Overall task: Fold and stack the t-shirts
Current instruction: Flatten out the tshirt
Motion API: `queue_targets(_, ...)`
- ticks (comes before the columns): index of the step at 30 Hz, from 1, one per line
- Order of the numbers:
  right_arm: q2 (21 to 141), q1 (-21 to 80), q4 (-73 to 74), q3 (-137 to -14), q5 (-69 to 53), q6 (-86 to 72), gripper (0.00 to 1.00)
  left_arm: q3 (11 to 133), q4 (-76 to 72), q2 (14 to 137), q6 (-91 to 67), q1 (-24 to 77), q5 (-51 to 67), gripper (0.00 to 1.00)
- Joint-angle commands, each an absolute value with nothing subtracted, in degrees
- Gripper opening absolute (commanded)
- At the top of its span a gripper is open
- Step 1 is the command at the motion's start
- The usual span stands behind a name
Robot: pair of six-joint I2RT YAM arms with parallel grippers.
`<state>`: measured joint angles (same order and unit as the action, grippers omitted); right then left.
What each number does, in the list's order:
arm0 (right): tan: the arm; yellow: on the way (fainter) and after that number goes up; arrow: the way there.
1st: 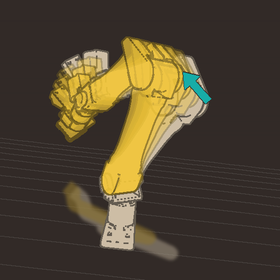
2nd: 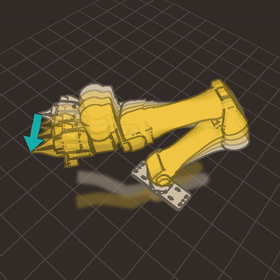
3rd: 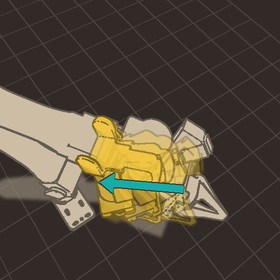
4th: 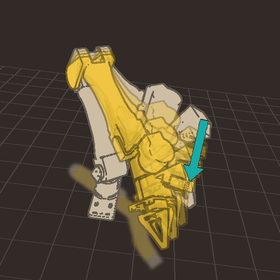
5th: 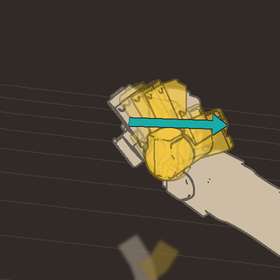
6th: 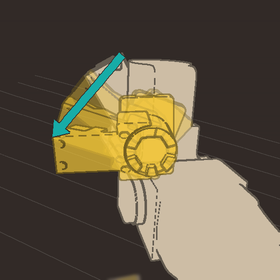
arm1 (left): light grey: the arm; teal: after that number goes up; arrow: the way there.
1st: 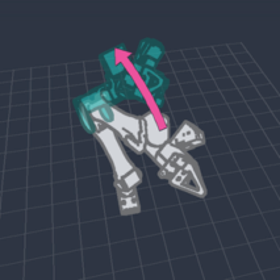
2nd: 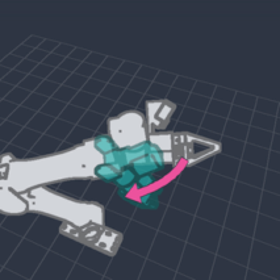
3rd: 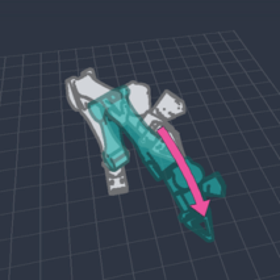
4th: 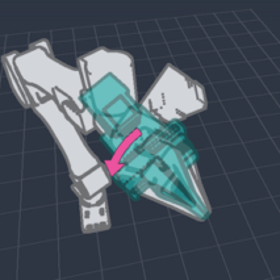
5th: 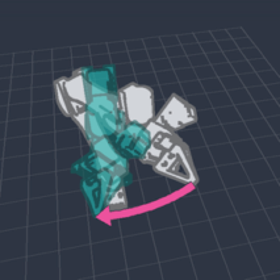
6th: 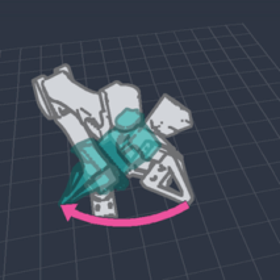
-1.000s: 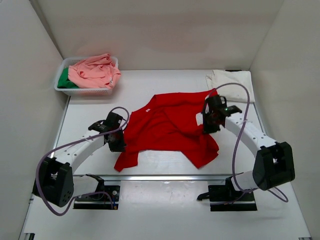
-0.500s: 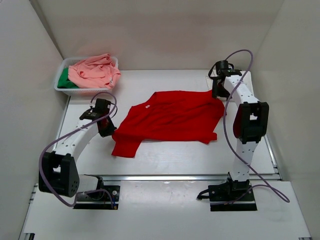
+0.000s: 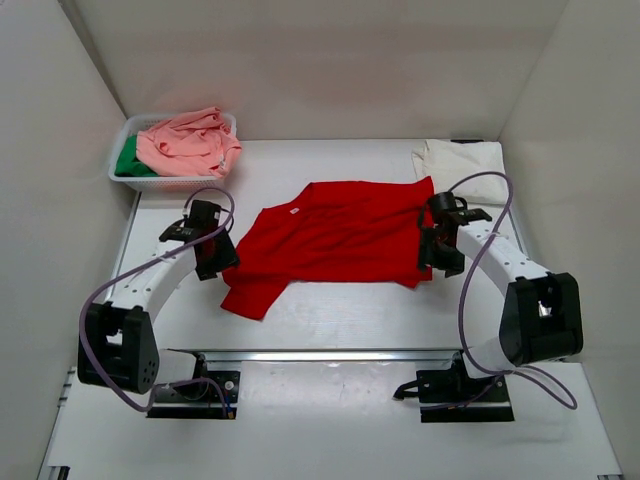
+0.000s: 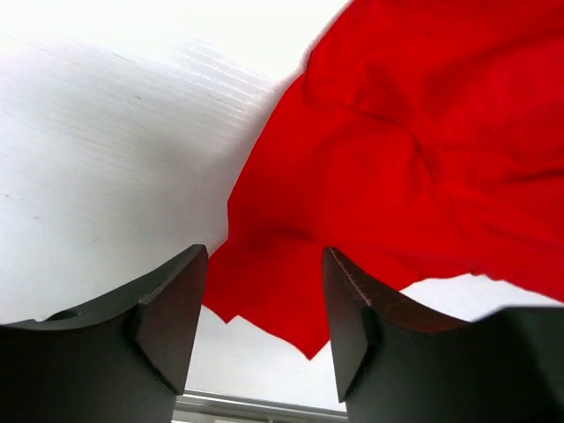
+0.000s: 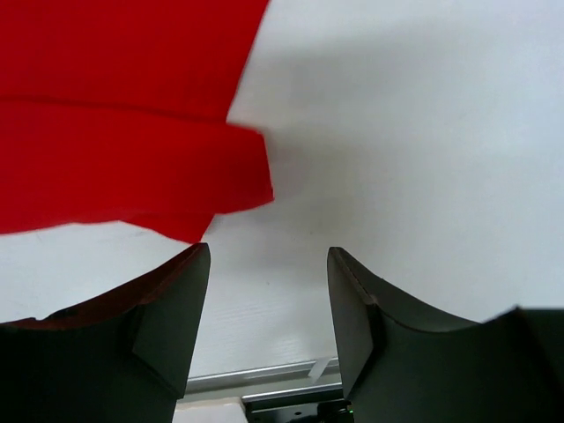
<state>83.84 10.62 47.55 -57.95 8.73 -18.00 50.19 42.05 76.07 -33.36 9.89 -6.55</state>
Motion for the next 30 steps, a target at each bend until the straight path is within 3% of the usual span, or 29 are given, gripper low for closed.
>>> queue_targets(1,82.10,10.96,42.38,-53.82,3.87,-21.34,0.53,52.66,45.46,70.94,-30.64,11.20,-7.37,0.68)
queue_targets(8,80.83,10.08,40.15,-50.28,1.54,-22.18,0.53,44.31,49.08,67.01,-32.58,19.50,-11.46,0.57)
queue_targets(14,80.93,10.04,40.10,-50.39,0.73,-21.98,0.53,44.35,49.34,70.14,-35.46,21.86,-13.40,0.41)
queue_targets(24,80.20,9.85,39.10,-49.79,-1.32,-21.55,0.53,43.53,49.09,75.41,-37.11,22.19,-14.81,0.40)
queue_targets(30,80.35,9.04,38.95,-49.43,-1.74,-20.78,0.53,41.79,46.32,75.92,-36.85,22.40,-13.05,0.50)
